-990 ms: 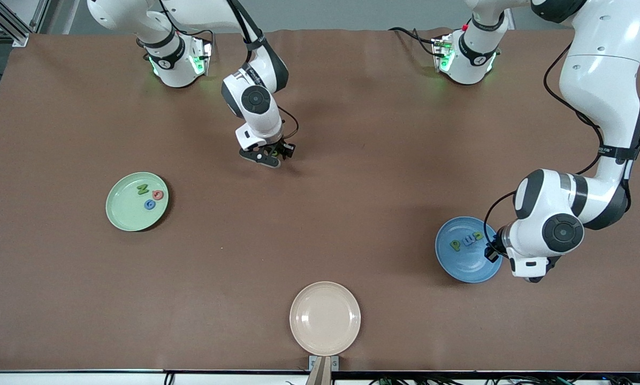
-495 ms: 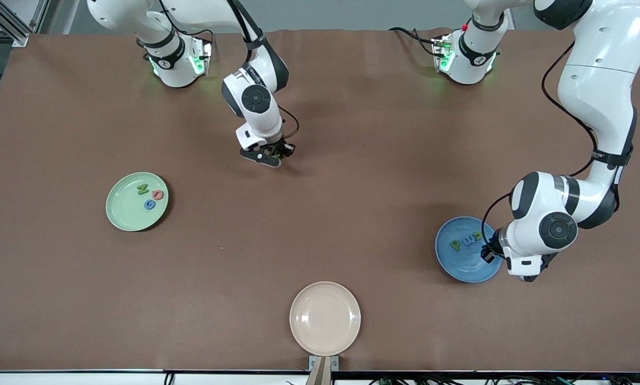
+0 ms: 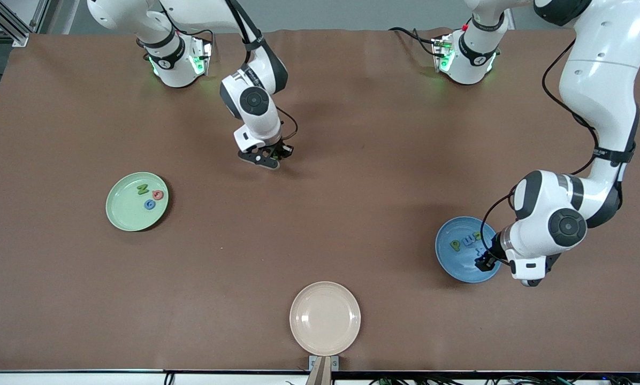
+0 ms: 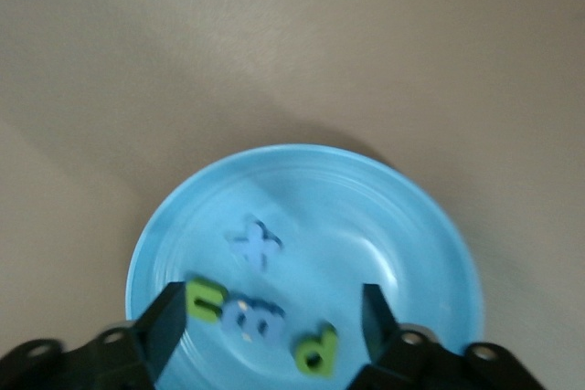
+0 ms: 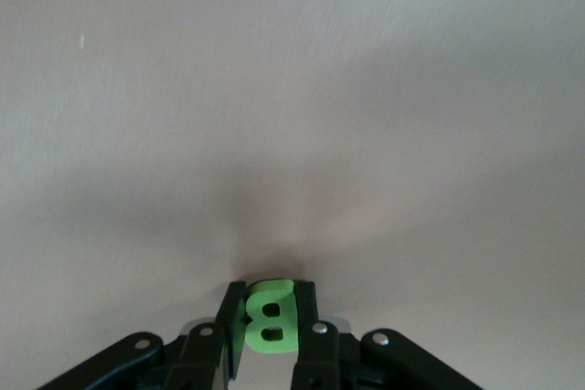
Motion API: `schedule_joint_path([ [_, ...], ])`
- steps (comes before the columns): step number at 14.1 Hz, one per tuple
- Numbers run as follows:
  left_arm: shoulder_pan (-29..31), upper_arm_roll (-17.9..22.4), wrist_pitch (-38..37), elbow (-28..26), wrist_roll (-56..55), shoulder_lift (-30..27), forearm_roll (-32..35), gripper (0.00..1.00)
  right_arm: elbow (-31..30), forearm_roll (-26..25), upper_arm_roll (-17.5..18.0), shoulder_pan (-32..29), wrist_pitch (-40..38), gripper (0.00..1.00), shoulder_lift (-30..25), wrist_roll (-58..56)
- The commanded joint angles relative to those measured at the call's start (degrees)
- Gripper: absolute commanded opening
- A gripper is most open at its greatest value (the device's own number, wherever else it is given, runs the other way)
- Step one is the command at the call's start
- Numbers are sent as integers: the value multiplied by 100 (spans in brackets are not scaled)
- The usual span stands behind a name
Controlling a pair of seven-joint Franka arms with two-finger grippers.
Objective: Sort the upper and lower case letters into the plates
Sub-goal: 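Place the green B on the green plate while the left gripper returns to rest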
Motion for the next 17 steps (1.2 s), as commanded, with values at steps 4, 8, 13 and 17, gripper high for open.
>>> schedule_joint_path([
  [4, 118, -294, -1499, 633, 1522, -1203, -100, 100, 702, -457, -1824, -121, -1591, 11, -258, -2654],
  [8, 153, -302, -2368, 740, 2315, -1836, -100, 100, 852, -449, -2267, -1093, -1566, 11, -214, -4895],
  [13, 301, -241, -3309, 731, 4168, -2803, -135, 100, 835, -405, -2249, -2317, -1566, 12, -188, -6665],
  [17, -196, 756, -3960, 652, 5496, -3532, -863, 100, 835, -256, -2232, -2793, -1548, 14, 32, -7202],
])
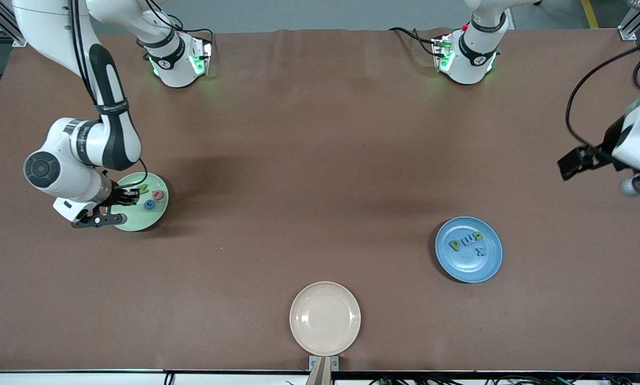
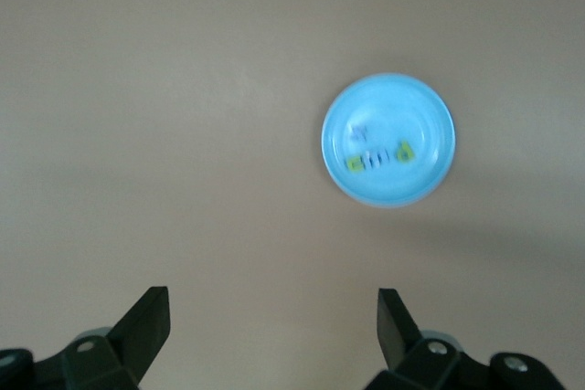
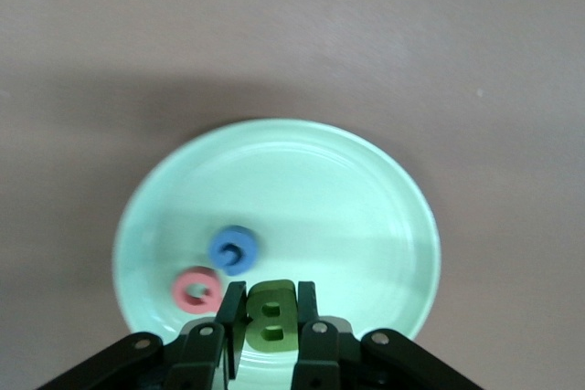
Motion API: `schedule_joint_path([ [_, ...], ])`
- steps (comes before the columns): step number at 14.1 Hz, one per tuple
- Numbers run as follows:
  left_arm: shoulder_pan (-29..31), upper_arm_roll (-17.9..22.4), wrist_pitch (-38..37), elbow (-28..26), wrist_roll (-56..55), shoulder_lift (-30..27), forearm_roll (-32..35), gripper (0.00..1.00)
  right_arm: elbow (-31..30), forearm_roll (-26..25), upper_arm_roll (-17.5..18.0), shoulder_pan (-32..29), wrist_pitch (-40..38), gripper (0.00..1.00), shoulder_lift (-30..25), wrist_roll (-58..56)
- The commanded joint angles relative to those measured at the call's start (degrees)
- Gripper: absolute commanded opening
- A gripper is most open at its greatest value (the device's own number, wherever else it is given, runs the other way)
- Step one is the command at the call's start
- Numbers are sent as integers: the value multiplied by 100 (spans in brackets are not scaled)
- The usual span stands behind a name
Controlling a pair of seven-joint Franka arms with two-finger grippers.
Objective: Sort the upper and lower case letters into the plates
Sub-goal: 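Place the green B on the green plate while the left gripper returns to rest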
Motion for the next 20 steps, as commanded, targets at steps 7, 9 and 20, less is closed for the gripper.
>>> schedule_joint_path([
  [7, -1314, 1880, -351, -613, 899, -931, -880, 100, 139, 1112, 116, -323, 271, 14, 738, -1067],
  [9, -1305, 1854, -351, -613, 855, -957, -888, 100, 166, 1226, 177, -332, 271, 14, 800, -1067],
  [20, -1314, 1687, -281, -533, 855, -931, -897, 100, 656, 1288, 133, 158, -1104, 94, 275, 26],
])
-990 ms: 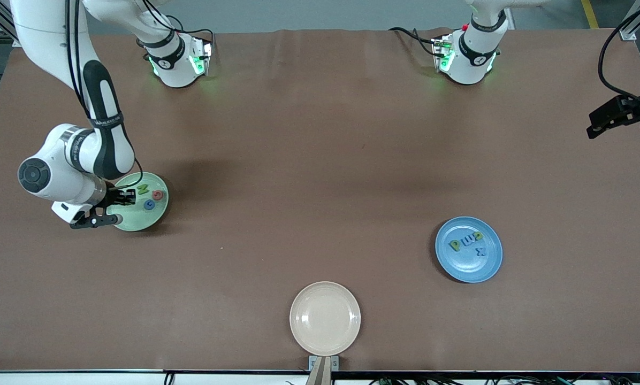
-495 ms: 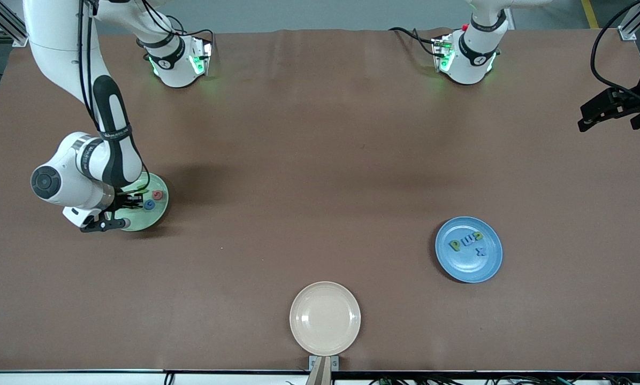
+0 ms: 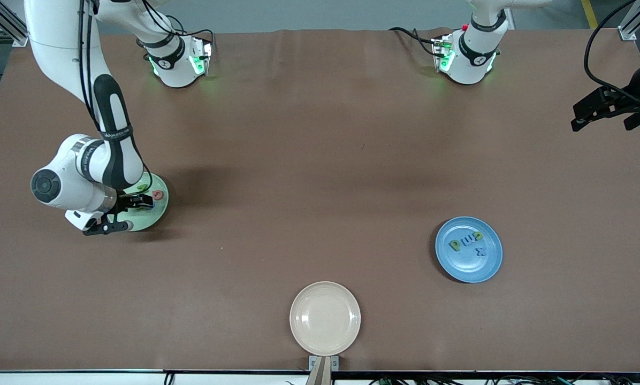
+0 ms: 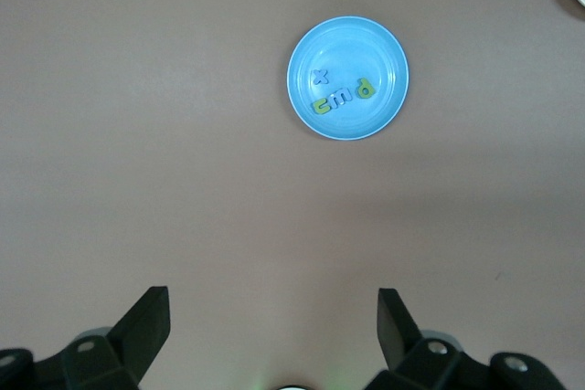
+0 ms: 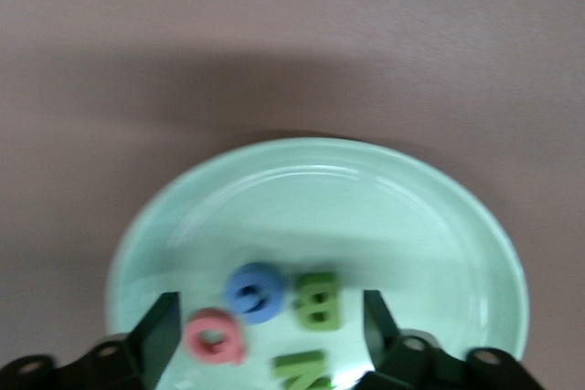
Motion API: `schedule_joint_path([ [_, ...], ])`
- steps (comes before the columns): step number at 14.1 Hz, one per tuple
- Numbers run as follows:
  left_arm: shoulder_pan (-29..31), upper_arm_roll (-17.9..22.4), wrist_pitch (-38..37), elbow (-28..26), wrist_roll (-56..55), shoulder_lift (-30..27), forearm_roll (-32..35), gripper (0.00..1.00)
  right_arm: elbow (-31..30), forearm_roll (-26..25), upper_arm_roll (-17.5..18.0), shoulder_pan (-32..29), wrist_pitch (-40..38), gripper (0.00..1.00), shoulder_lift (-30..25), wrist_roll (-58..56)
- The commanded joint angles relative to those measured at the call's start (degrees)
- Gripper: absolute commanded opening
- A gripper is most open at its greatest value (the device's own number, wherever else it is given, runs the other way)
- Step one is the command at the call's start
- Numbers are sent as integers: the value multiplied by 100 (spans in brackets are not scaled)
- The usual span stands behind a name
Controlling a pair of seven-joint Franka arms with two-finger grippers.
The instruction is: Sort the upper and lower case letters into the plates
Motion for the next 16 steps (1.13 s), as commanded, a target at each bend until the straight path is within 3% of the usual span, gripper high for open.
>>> schedule_joint_path([
  [1, 2, -4, 54, -65, -14, -117, -86, 100, 222, -4, -64, 502, -914, 95, -586, 1117],
  [8, 11, -4, 116, -56, -40, -91, -165, 100, 284, -1831, -65, 1154, -1925, 99, -2325, 2545],
  [11, 19, 4, 107, 5, -40, -82, -165, 100, 765, -1894, -65, 1181, -2548, 100, -2644, 2545],
  [16, 37, 4, 89, 40, -22, -99, -165, 100, 2084, -1903, -100, 1050, -3621, 100, -2644, 2554],
])
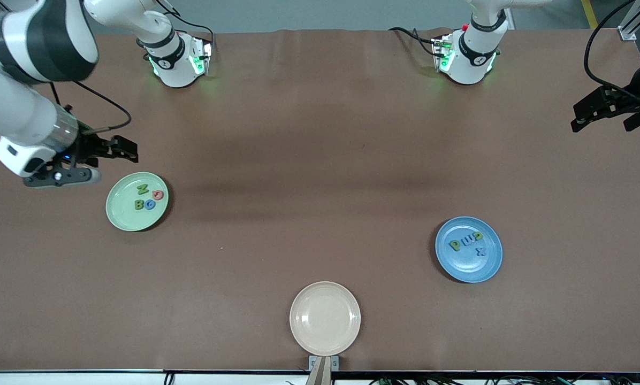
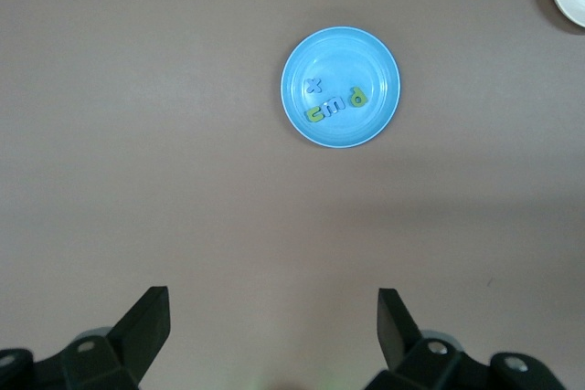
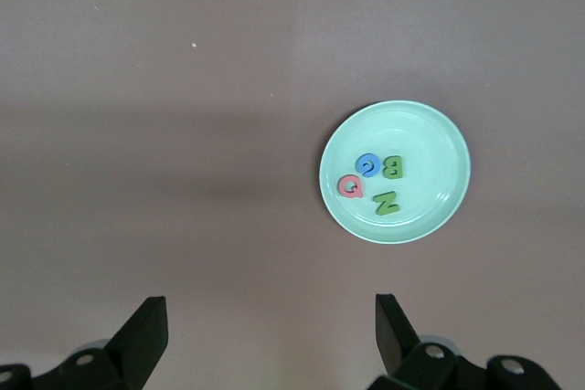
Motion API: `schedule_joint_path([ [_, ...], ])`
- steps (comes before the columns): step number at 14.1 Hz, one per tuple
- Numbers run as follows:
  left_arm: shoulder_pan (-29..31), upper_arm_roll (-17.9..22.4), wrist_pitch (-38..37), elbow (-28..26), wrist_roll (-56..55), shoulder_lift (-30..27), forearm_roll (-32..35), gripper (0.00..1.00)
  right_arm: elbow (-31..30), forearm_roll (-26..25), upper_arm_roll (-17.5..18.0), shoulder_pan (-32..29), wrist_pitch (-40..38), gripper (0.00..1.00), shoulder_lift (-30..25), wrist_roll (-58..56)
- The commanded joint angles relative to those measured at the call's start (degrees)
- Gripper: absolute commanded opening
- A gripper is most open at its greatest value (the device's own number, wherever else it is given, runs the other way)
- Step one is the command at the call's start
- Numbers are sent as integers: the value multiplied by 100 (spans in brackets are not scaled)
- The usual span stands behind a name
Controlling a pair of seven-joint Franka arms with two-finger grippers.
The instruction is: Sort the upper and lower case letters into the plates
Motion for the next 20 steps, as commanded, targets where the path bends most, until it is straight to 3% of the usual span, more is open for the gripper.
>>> schedule_joint_path([
  [1, 41, 2, 18, 16, -2, -89, -87, 100, 614, -93, 65, -413, -440, 100, 42, 101],
  [5, 41, 2, -61, -10, 7, -89, -87, 100, 730, -189, 2239, -2572, -441, 100, 33, 93],
  [7, 49, 2, -131, -1, -2, -98, -87, 100, 835, -207, 2963, -3305, -441, 100, 33, 93],
  [10, 49, 2, -140, -10, 50, -116, -52, 100, 906, -216, 3071, -3474, -450, 100, 25, 93],
  [13, 41, -7, -140, -36, 42, -133, -35, 100, 933, -224, 3589, -4001, -459, 100, 16, 75],
  [20, 14, -139, -62, -378, 15, -291, -43, 100, 1328, -233, 3564, -4046, -477, 100, -11, 75],
])
